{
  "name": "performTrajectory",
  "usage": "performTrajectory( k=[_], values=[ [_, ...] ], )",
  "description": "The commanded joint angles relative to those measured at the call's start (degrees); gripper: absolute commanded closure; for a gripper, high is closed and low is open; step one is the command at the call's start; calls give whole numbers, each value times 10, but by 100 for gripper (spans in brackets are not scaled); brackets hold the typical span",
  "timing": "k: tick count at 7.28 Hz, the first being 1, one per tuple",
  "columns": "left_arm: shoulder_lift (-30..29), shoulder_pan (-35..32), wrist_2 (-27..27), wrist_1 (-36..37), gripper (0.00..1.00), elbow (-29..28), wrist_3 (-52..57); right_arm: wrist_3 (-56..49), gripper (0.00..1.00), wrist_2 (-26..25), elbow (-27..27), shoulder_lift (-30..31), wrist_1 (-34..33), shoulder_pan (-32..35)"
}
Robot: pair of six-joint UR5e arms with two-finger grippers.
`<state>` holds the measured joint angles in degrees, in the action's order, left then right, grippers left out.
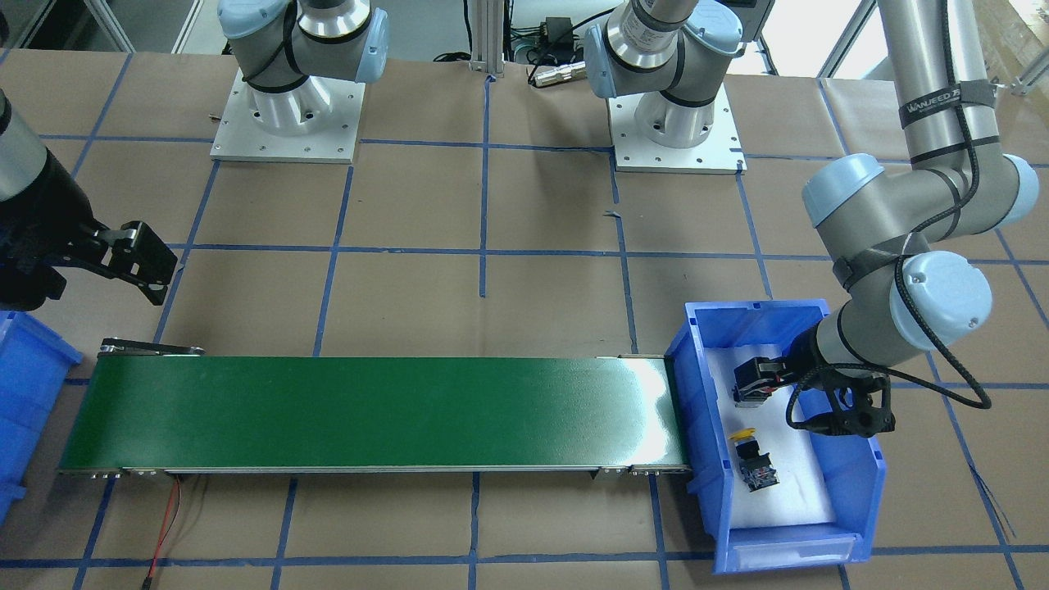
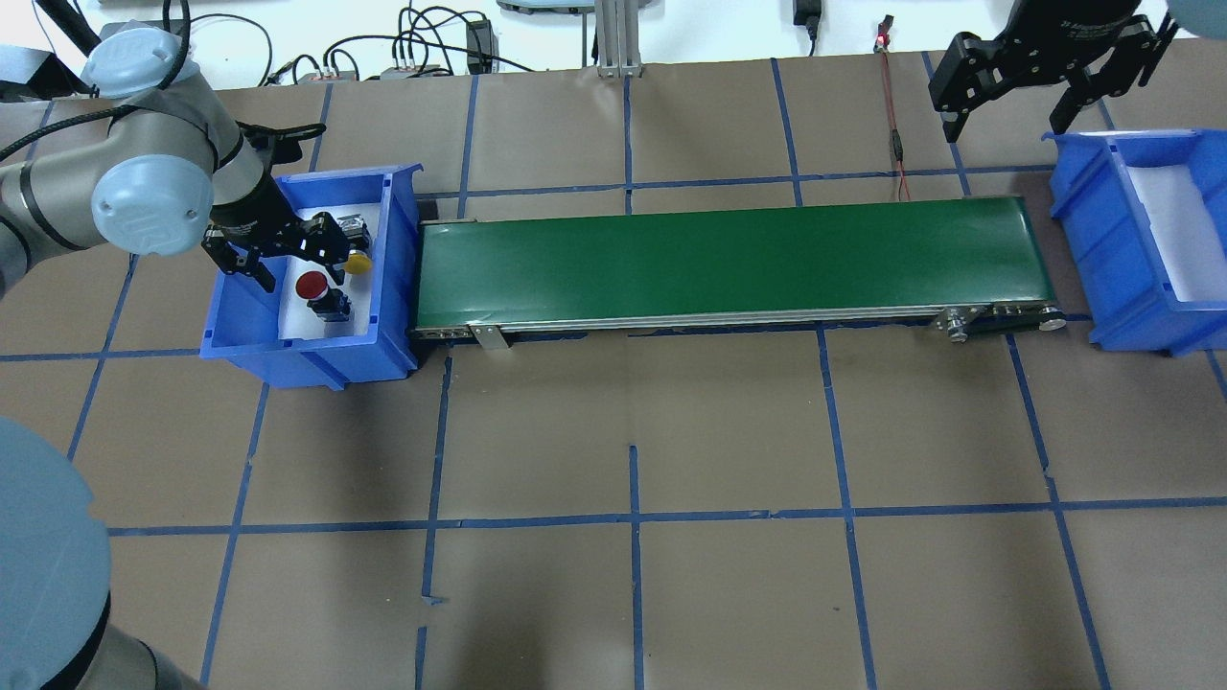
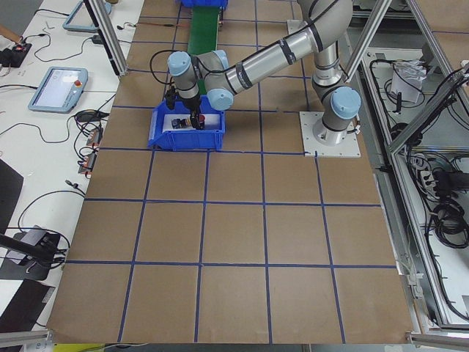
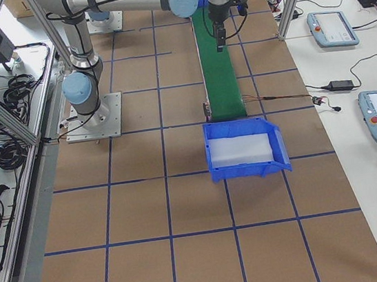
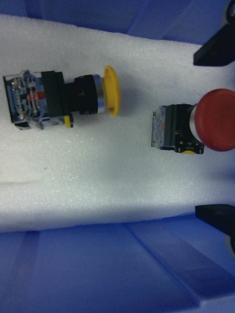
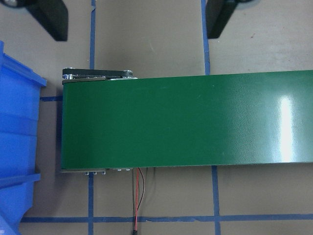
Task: Transport two buttons from left to right
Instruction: 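Lower the left gripper into the blue bin onto the red button, then lift the red button with the left gripper over the conveyor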
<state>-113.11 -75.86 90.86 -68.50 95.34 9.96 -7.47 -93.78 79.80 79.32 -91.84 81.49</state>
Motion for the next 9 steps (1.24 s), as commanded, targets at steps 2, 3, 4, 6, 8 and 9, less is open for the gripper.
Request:
performTrajectory(
  k=[2, 3, 4, 6, 8, 9],
  values=[
    [-1, -3, -15, -3, 60, 12, -3, 0, 0, 0, 1, 0, 0, 1],
    [0, -1, -10, -4, 75, 2, 0, 0, 0, 0, 1, 0, 0, 0],
    [3, -2, -8, -5, 80, 0, -4, 0, 0, 0, 1, 0, 0, 0],
    [29, -8, -5, -17, 80, -8, -4, 0, 0, 0, 0, 0, -1, 0],
    [60, -11, -6, -119, 79, -67, -5, 0, 0, 0, 0, 0, 0, 0],
    [62, -33, -6, -152, 79, -94, -12, 0, 0, 0, 0, 0, -1, 1]
  ],
)
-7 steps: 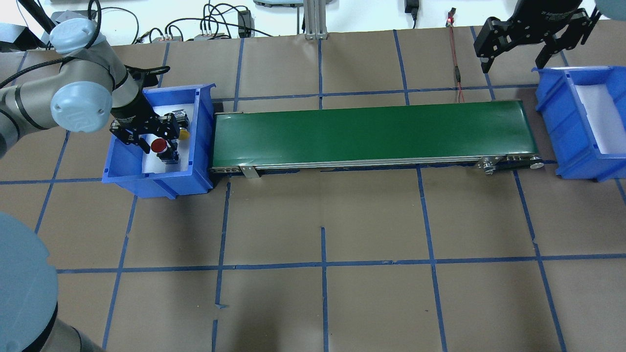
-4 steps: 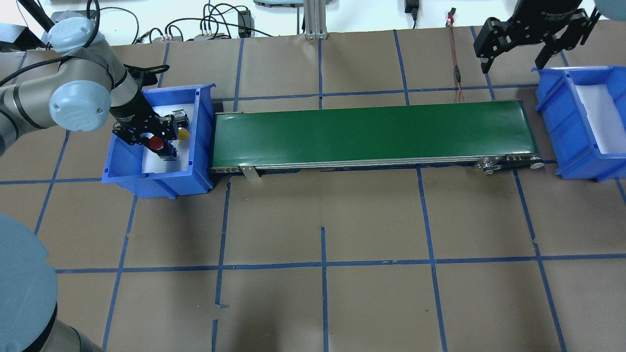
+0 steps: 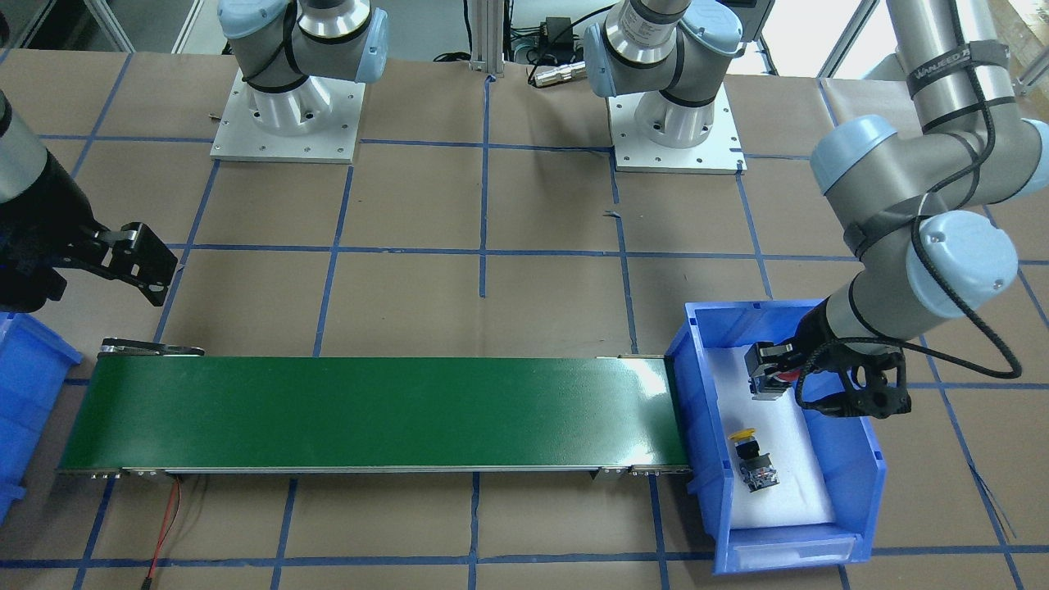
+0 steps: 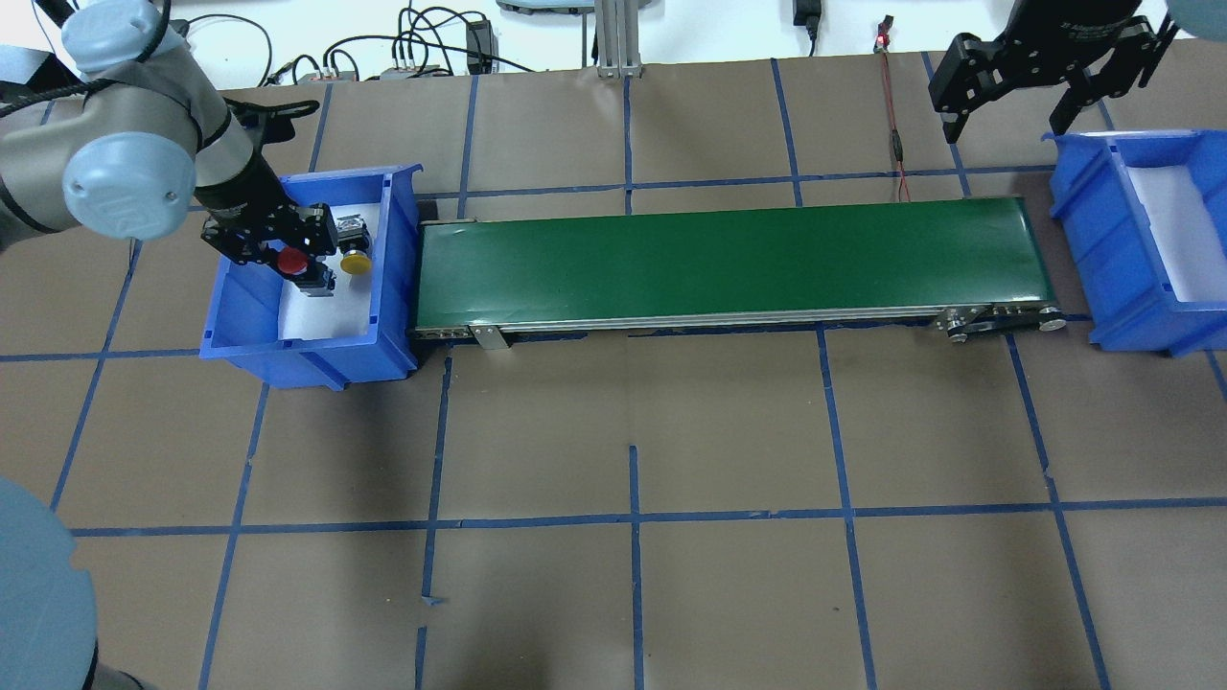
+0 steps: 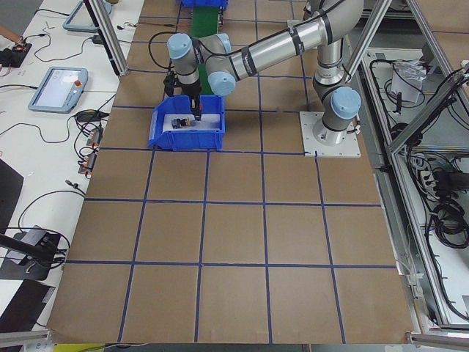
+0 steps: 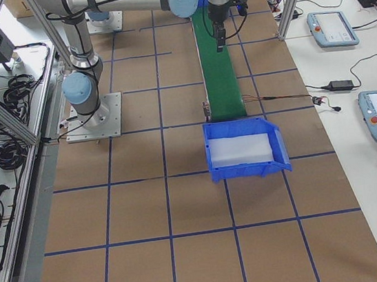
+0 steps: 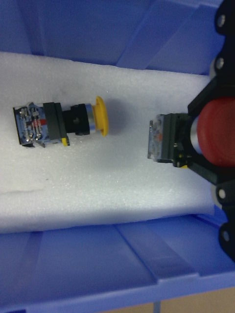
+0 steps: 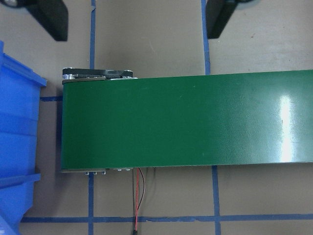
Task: Transport two buttons from left to right
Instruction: 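Lift the red button with the left gripper over the conveyor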
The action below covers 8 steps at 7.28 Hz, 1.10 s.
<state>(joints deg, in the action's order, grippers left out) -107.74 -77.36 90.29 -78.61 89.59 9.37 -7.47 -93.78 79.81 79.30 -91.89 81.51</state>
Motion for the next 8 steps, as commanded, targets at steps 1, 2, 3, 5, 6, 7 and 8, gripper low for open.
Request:
performTrajectory(
  k=[1, 2, 3, 5, 6, 7, 8],
  values=[
    [10, -67, 0, -54, 79, -53, -38, 0, 0, 0, 0, 0, 0, 0],
    [-3, -111, -5, -61, 79, -80, -61, 0, 0, 0, 0, 0, 0, 0],
    [-13, -145, 1, -65, 79, -94, -92, 0, 0, 0, 0, 0, 0, 0],
    [-57, -174, -7, -57, 79, -93, -105, 0, 0, 0, 0, 0, 0, 0],
    [-96, -174, -7, -38, 79, -105, -110, 0, 0, 0, 0, 0, 0, 0],
    [-129, -182, -8, -1, 79, -117, -138, 0, 0, 0, 0, -1, 0, 0],
    [-134, -192, -7, -1, 79, -121, -148, 0, 0, 0, 0, -1, 0, 0]
  ],
)
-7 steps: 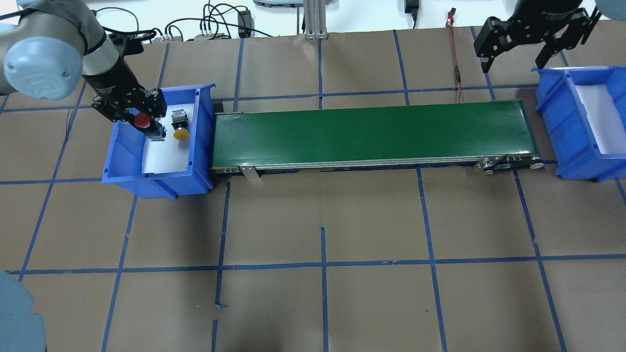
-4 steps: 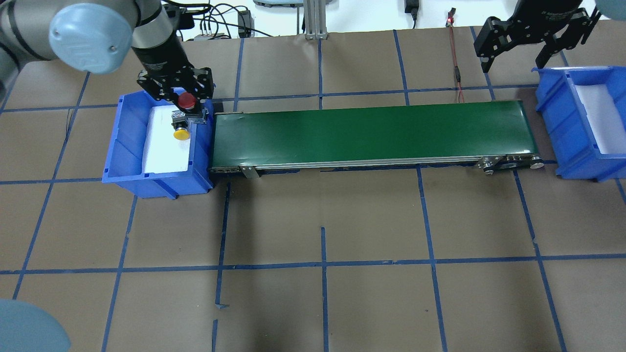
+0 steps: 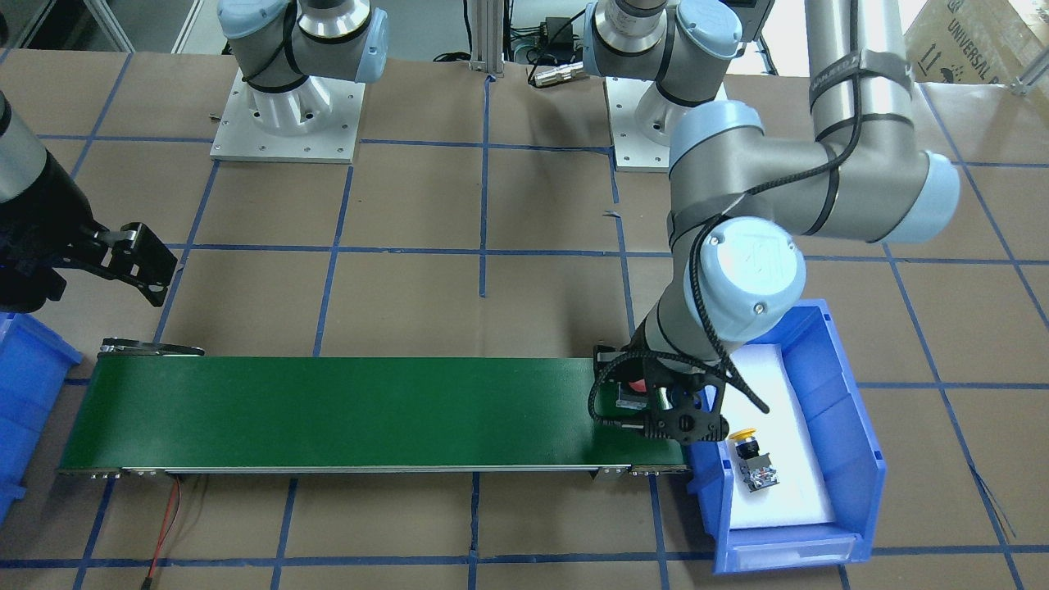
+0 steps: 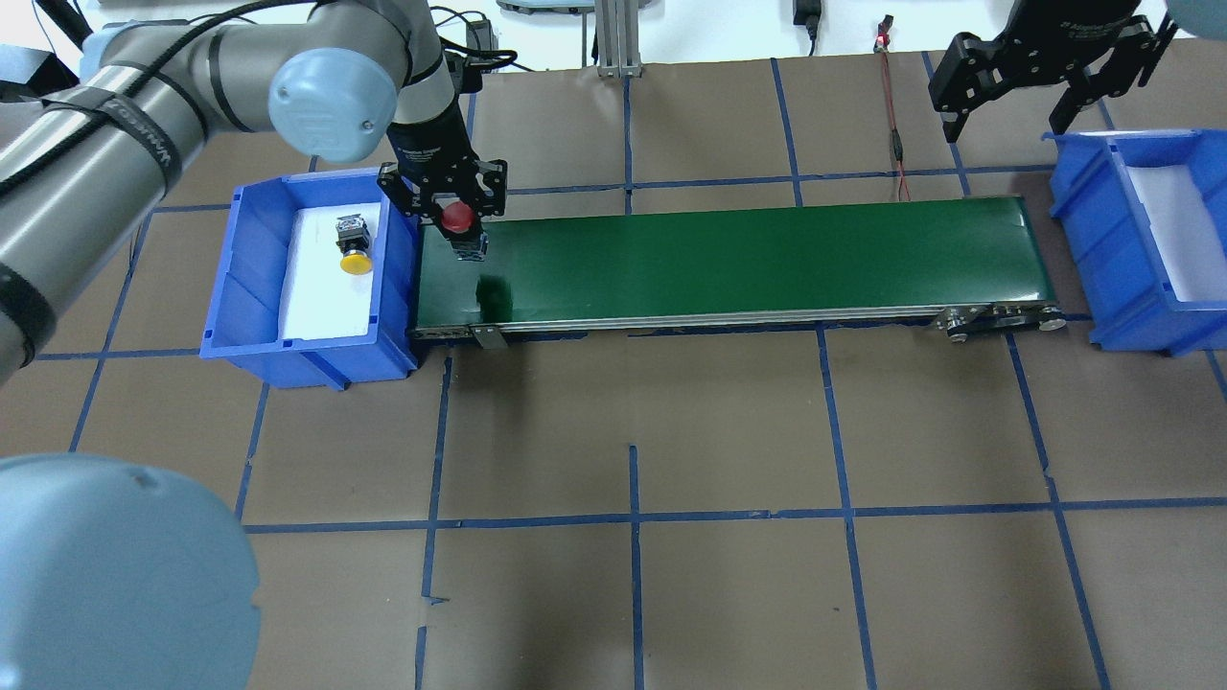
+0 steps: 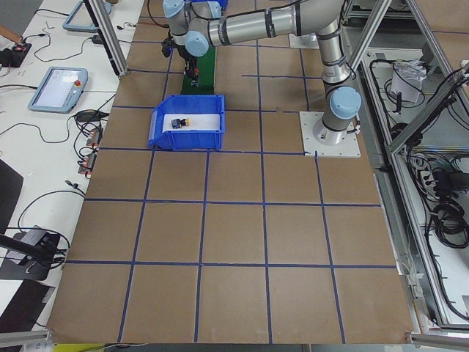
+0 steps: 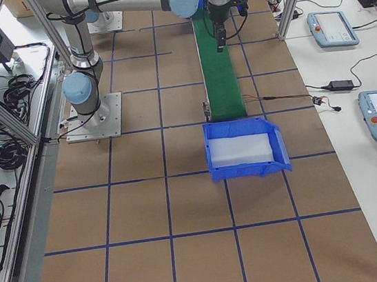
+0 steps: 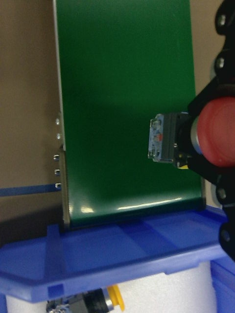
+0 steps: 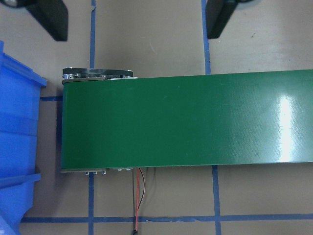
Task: Transport two buttons from left to right
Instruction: 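Lift the red button with the left gripper over the conveyor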
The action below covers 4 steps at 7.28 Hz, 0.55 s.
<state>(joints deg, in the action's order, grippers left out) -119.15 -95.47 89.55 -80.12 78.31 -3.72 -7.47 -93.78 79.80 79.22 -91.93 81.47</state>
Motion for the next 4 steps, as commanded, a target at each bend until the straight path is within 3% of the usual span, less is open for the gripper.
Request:
performTrajectory(
  k=[1, 3, 4],
  values=[
    [-19, -16, 1, 14, 78, -3, -19, 0, 0, 0, 0, 0, 0, 0],
    [-24, -16, 3, 14, 73, -3, -43, -3, 0, 0, 1, 0, 1, 0],
    [-22, -17, 4, 14, 32, 0, -44, -4, 0, -1, -1, -1, 0, -1]
  ],
)
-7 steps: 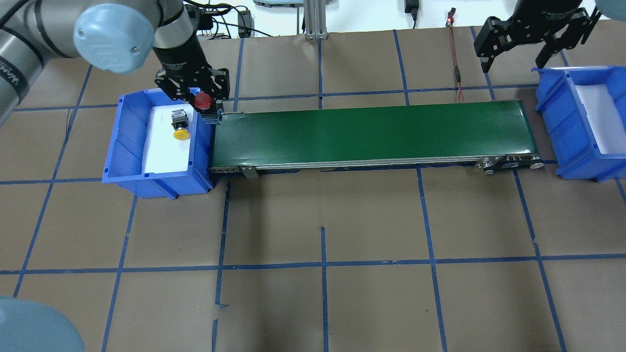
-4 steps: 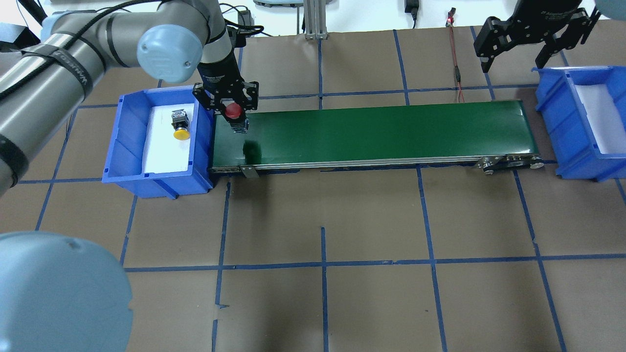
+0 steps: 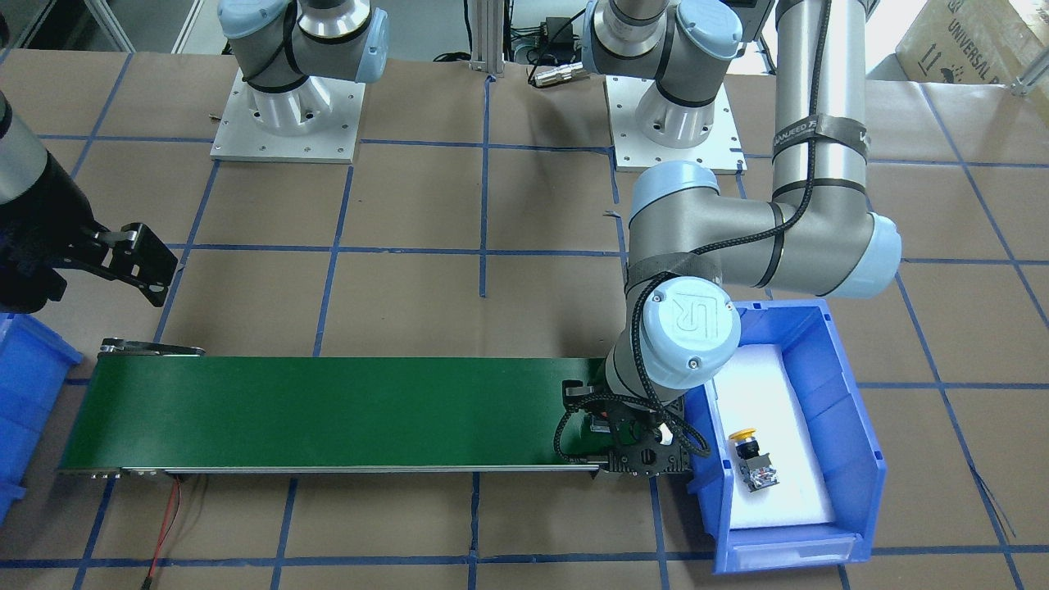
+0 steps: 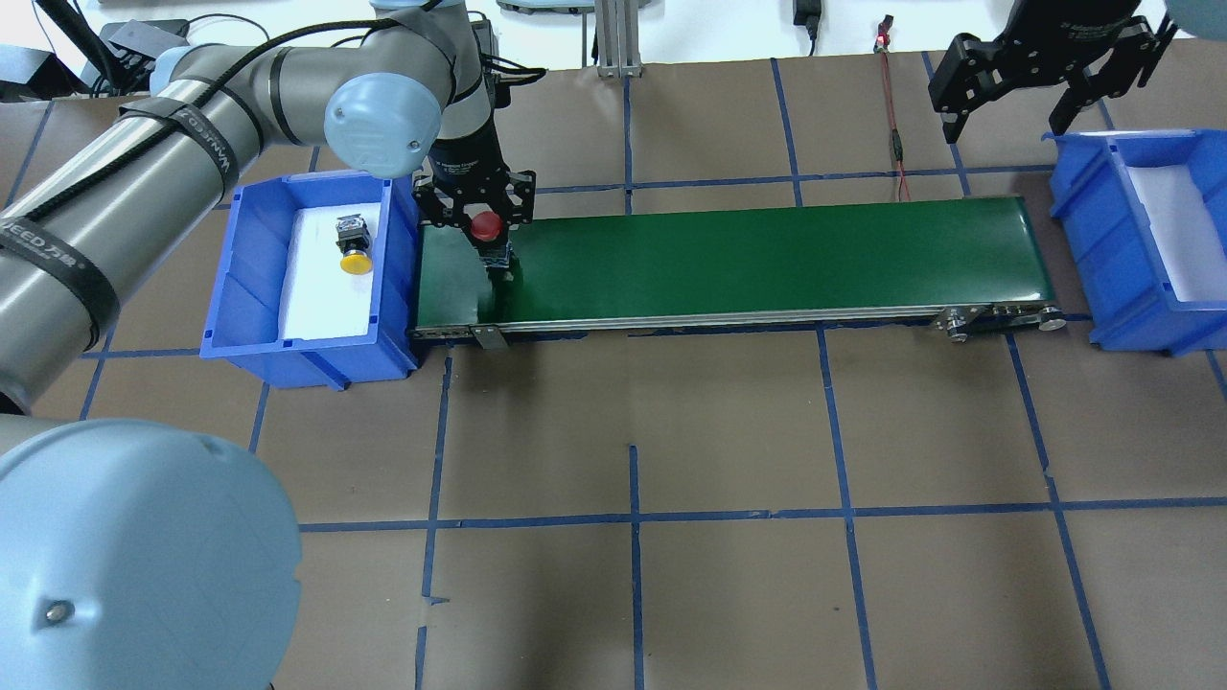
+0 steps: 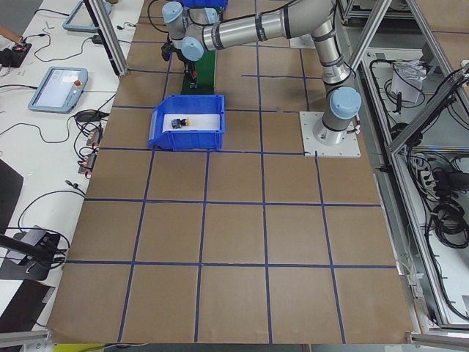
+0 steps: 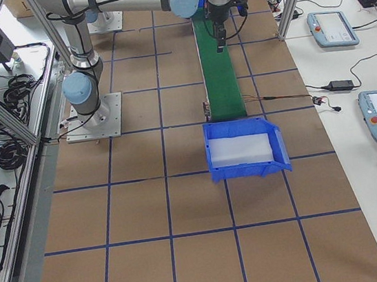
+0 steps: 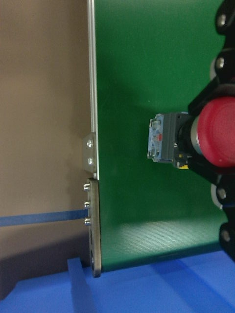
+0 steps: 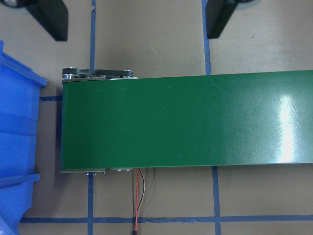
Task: Transport two buttons from left to right
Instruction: 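Set the red button on the belt and open the left gripper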
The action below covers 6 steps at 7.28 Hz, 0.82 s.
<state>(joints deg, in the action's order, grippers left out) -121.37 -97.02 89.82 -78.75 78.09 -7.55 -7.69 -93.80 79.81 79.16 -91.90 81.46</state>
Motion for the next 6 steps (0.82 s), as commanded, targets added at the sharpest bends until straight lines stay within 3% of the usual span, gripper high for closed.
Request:
performTrajectory(
  k=[1, 4, 6],
  values=[
    [-1, -2, 0, 0, 3, 3, -17, -3, 0, -1, -1, -1, 0, -2],
    [30, -1, -2, -7, 0, -30, -14, -3, 0, -1, 0, -1, 0, -2],
    [49, 27, 7, -48, 0, -55, 36, -5, 0, -1, 1, -1, 1, -4]
  ],
)
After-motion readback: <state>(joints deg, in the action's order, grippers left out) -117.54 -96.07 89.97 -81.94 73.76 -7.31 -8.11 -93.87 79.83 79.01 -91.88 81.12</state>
